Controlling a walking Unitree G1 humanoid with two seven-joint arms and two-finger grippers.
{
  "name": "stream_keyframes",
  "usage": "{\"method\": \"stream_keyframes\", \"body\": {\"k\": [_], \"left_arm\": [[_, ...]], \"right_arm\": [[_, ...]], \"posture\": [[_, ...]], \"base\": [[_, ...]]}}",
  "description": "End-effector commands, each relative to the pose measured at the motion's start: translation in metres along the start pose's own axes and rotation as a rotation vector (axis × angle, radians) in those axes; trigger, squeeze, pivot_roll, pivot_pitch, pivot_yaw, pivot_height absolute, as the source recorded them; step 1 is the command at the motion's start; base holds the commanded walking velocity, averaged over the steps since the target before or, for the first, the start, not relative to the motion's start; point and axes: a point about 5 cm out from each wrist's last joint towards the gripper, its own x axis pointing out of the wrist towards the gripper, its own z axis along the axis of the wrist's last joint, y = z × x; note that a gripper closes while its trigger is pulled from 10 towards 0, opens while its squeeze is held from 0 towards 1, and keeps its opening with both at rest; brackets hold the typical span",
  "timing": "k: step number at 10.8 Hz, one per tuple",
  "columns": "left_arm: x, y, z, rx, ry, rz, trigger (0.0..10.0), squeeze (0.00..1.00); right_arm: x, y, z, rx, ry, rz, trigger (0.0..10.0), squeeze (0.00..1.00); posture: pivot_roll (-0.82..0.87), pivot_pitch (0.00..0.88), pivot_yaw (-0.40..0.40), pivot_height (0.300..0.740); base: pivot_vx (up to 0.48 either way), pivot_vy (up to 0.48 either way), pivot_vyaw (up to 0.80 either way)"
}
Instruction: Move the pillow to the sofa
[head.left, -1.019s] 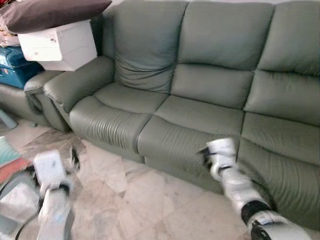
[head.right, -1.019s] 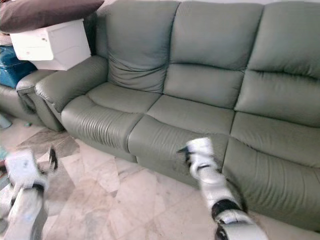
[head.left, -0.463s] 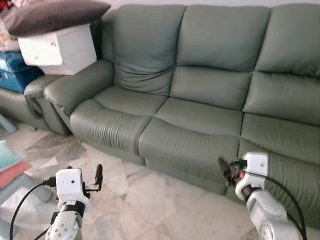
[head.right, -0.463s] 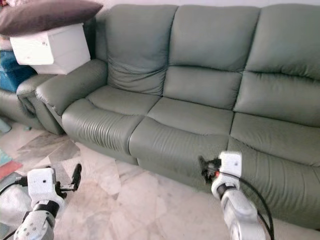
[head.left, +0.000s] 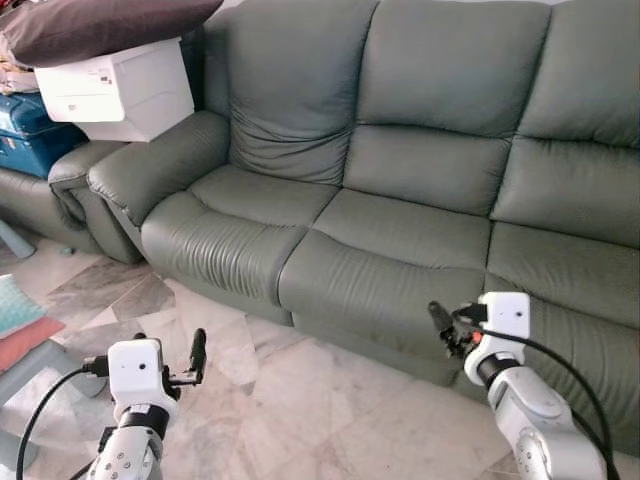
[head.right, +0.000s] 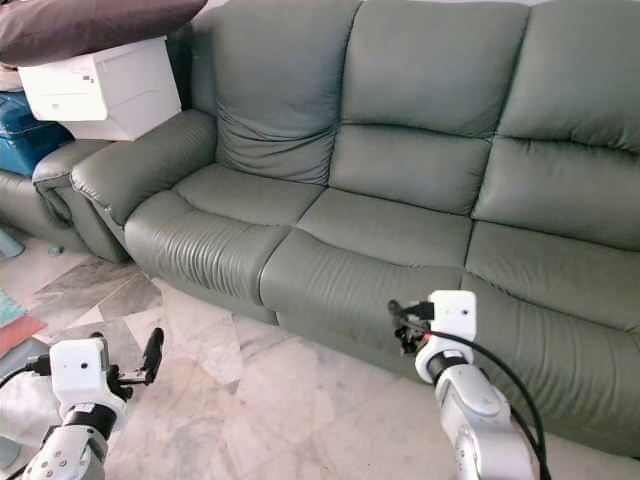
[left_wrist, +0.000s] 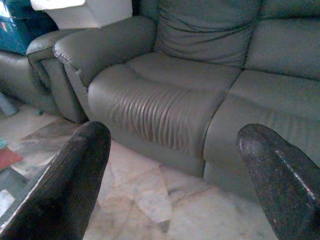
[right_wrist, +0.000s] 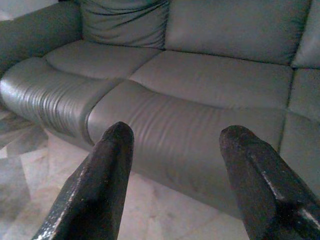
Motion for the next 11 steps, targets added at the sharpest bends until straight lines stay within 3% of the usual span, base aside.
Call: {"method": "stream_keyframes", "body": {"k": [1,2,3,7,11], "left_arm": [[0.003,0.0,0.002,-0.007,-0.003,-0.013,10.0,0.0],[0.004,-0.002,0.004,0.004,-0.011,-0.023,10.0,0.0],[0.005,0.0,0.004,0.018,-0.012,-0.028,10.0,0.0],[0.009,-0.004,0.005,0.017,-0.019,-0.022,10.0,0.0],[0.011,0.02,0.01,0.059,-0.059,0.166,10.0,0.0]], "right_arm": [[0.002,0.004,0.006,-0.009,-0.013,0.008,10.0,0.0],[0.004,0.007,0.008,-0.011,-0.022,0.02,10.0,0.0],[0.007,0.014,0.01,-0.062,-0.022,0.055,10.0,0.0],[0.015,0.025,0.014,-0.089,-0.04,0.092,10.0,0.0],[0.027,0.034,0.022,-0.1,-0.072,0.118,10.0,0.0]], "posture": [[-0.16,0.014,0.053,0.74],[-0.16,0.012,0.053,0.74],[-0.16,0.005,0.051,0.74],[-0.16,0.0,0.053,0.74],[-0.15,0.0,0.054,0.74]], "base": [[0.0,0.0,0.0],[0.0,0.0,0.0],[0.0,0.0,0.8],[0.0,0.0,0.8],[0.0,0.0,0.8]]}}
